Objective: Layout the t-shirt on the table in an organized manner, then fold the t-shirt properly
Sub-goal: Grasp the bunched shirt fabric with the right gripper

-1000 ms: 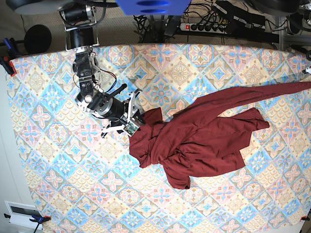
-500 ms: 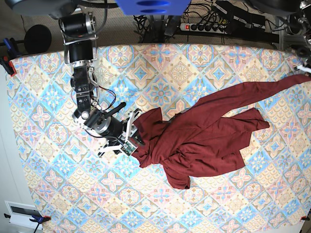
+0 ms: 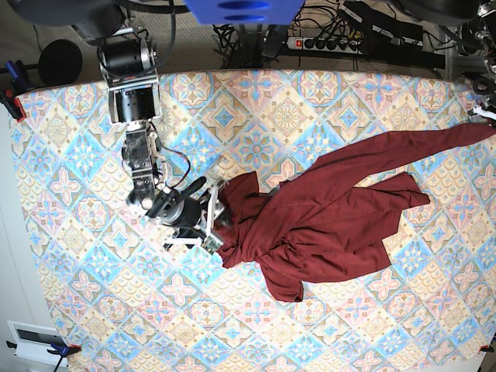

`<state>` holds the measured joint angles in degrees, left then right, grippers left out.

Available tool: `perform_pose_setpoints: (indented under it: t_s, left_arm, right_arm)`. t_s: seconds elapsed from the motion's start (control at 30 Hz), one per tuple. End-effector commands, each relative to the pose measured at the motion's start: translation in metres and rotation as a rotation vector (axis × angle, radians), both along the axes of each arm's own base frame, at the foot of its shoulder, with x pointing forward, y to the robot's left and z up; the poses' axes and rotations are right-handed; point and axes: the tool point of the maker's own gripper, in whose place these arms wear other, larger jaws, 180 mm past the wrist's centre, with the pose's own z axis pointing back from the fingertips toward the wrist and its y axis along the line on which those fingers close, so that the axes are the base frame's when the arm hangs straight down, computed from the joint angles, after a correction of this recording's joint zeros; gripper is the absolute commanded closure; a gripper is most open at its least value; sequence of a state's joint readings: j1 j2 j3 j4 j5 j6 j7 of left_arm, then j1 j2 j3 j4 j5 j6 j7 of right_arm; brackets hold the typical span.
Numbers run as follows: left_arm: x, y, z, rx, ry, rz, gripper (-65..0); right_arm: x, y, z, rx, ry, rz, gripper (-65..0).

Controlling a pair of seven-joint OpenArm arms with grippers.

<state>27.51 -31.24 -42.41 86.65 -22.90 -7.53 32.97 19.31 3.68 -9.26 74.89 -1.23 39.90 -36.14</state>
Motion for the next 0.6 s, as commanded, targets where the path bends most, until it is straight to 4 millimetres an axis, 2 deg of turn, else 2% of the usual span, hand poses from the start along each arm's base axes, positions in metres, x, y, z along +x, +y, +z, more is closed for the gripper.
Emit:
perform_pose_setpoints:
  t_s: [0.0,0.17,0.4,0.57]
  left_arm:
    - [0.008,0.008,0.018,0.042,-0.036,-0.014,0.0]
    - [0.009,0.007,0.017,0.039,-0.038,-0.013,0.0]
    - [0.009,0.007,0.018,0.039,-0.041,-0.013,0.0]
    - [0.009,0.007,0.018,0.039,-0.041,-0.013,0.0]
  right_arm:
    - [0.019,0.014,0.032,0.038,-0.085,0.027,-25.5]
    - [0.02,0.039,0.035,0.043,-0.104,0.11,-25.4]
    - [0.013,0.038,0.001,0.078,-0.02,0.102,-25.4]
    - [0.027,0.038,0.011,0.087,-0.043,0.098,-25.4]
